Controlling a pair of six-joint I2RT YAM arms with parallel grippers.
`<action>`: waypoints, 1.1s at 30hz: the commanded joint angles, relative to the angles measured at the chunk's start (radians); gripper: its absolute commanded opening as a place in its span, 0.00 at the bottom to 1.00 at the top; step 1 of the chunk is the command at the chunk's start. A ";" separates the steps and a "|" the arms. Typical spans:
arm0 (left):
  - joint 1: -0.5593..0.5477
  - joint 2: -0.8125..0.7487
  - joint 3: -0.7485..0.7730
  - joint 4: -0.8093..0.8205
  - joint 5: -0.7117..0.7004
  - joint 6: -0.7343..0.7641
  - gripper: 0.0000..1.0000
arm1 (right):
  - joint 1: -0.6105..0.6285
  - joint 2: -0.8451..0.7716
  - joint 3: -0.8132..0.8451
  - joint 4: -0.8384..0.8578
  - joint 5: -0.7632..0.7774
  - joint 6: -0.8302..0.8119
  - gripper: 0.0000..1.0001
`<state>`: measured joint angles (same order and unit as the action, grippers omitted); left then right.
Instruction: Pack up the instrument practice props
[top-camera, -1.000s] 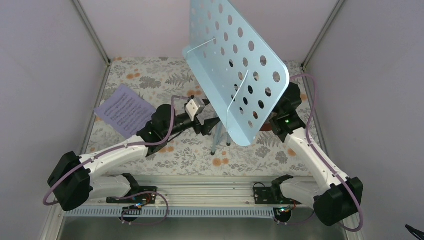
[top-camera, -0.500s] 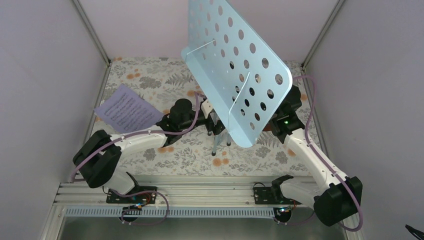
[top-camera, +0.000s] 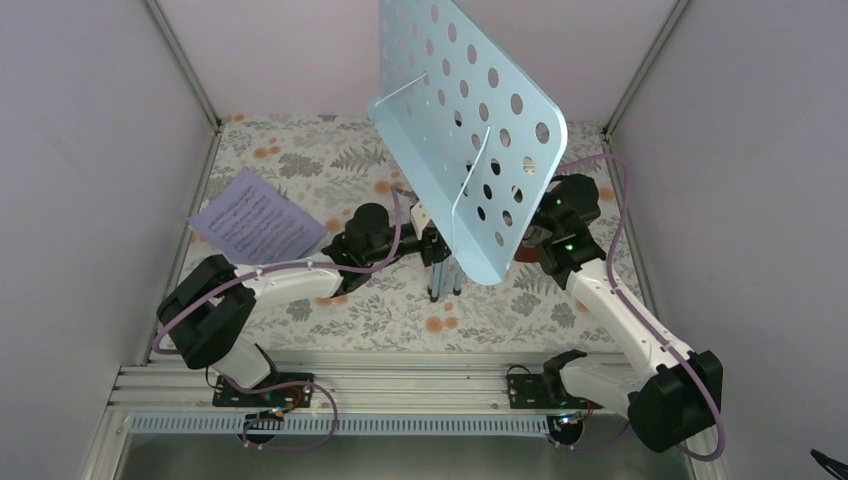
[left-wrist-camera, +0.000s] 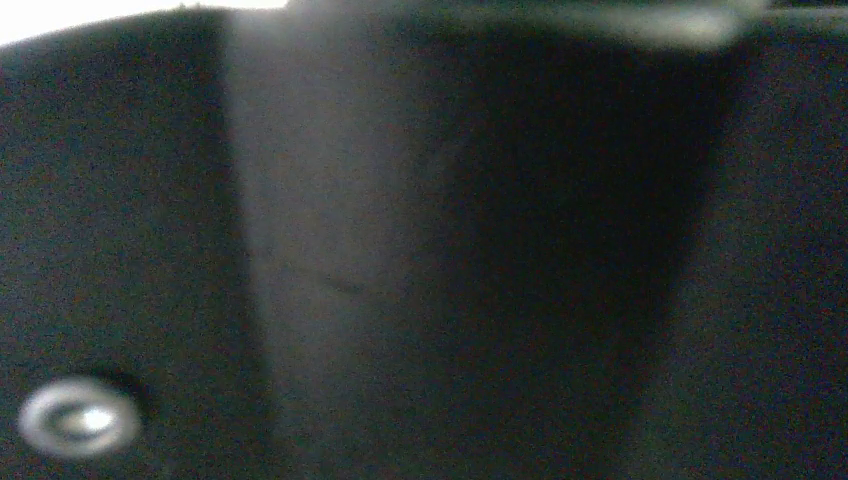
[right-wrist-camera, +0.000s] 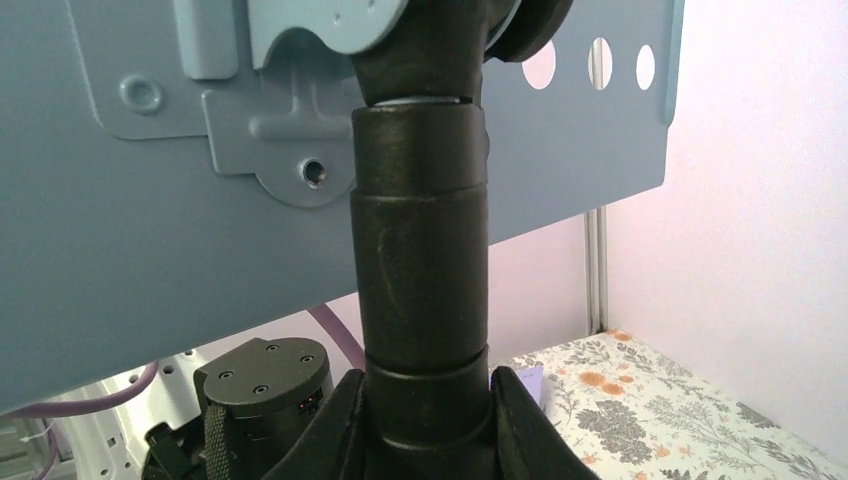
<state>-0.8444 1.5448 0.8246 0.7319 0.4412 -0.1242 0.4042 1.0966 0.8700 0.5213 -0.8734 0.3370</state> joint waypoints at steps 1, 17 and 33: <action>0.010 -0.028 -0.001 0.080 -0.043 -0.051 0.28 | 0.010 -0.041 0.002 -0.019 0.050 0.081 0.04; -0.046 -0.276 -0.033 -0.244 -0.530 -0.457 0.02 | 0.010 0.243 0.269 -0.393 0.287 0.096 0.23; 0.096 -0.294 -0.106 -0.440 -0.731 -0.747 0.02 | -0.015 0.144 -0.046 -0.328 0.467 0.197 0.97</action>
<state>-0.8097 1.2854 0.6773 0.0727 -0.1951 -0.8062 0.4011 1.3060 0.8940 0.1719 -0.4847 0.4965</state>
